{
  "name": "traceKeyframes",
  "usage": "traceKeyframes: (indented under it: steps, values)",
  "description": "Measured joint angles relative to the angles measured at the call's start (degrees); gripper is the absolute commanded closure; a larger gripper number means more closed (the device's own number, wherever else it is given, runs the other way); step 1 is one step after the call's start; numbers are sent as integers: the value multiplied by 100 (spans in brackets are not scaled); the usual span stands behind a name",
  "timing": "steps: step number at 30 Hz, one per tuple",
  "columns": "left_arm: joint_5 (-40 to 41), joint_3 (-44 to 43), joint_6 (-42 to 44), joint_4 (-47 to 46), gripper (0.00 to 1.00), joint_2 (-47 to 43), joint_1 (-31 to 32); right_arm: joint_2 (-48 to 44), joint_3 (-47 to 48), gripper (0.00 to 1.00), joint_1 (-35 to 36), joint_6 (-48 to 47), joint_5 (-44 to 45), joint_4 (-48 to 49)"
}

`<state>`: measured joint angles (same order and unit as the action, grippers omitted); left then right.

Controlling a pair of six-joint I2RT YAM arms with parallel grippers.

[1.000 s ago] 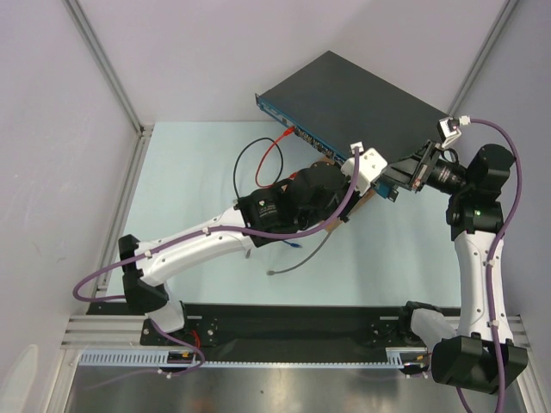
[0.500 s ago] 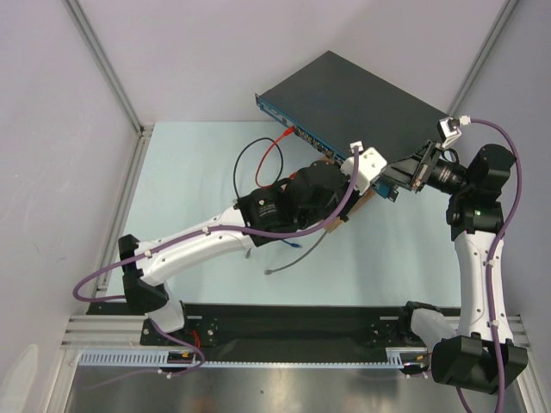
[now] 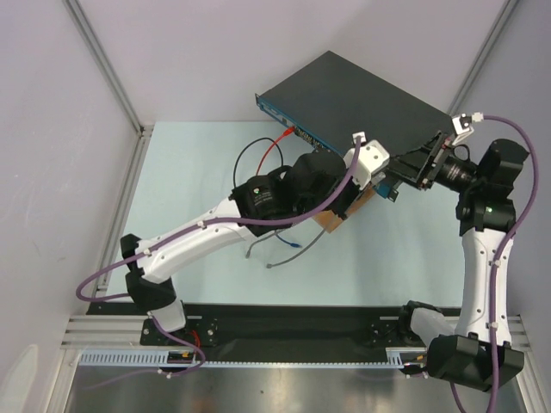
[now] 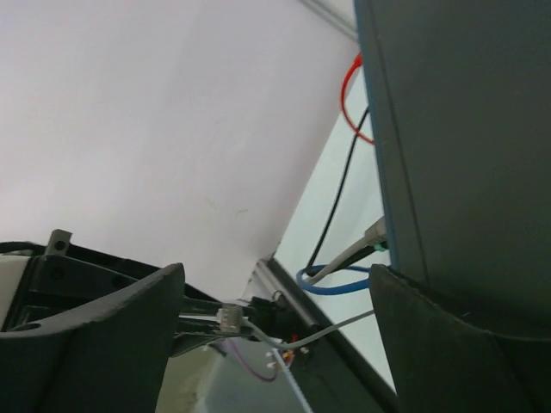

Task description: Insert the plug into the switch port

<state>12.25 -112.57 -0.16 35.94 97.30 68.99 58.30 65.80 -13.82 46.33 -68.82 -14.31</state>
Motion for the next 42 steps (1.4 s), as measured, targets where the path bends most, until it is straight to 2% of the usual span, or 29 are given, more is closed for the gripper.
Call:
traceKeyframes:
  steps: [2,7,11,13,18,24,25,26,27,30,42]
  values:
    - [-168,-286,-96,299,100,68,-28,20,258,0,-201,-376,92,-341]
    - [-496,-533,-166,1152,100,186,-122,20,741,1,-535,-1394,435,-1279]
    - [-684,-643,-232,1681,100,428,-302,17,876,22,-599,-2024,514,-1836]
    - [-699,-721,-243,1886,100,568,-398,11,874,27,-601,-2199,496,-1969]
    - [-704,-1180,-247,2234,100,870,-516,-59,807,28,-579,-2411,452,-2173]
    - [-682,-1628,-245,2354,100,1003,-531,-146,793,24,-485,-2776,702,-2465]
    - [-680,-1681,-247,2371,100,1019,-533,-168,793,26,-481,-2833,752,-2509]
    - [-675,-1742,-245,2398,100,1043,-533,-186,793,36,-474,-2876,796,-2531]
    - [-667,-1784,-247,2398,100,1058,-535,-205,793,41,-466,-2929,817,-2529]
    - [-664,-1803,-247,2365,100,1067,-546,-273,750,46,-385,-2865,782,-2428]
    - [-693,-1655,-240,1705,100,1016,-551,-391,-280,40,420,-960,323,-684]
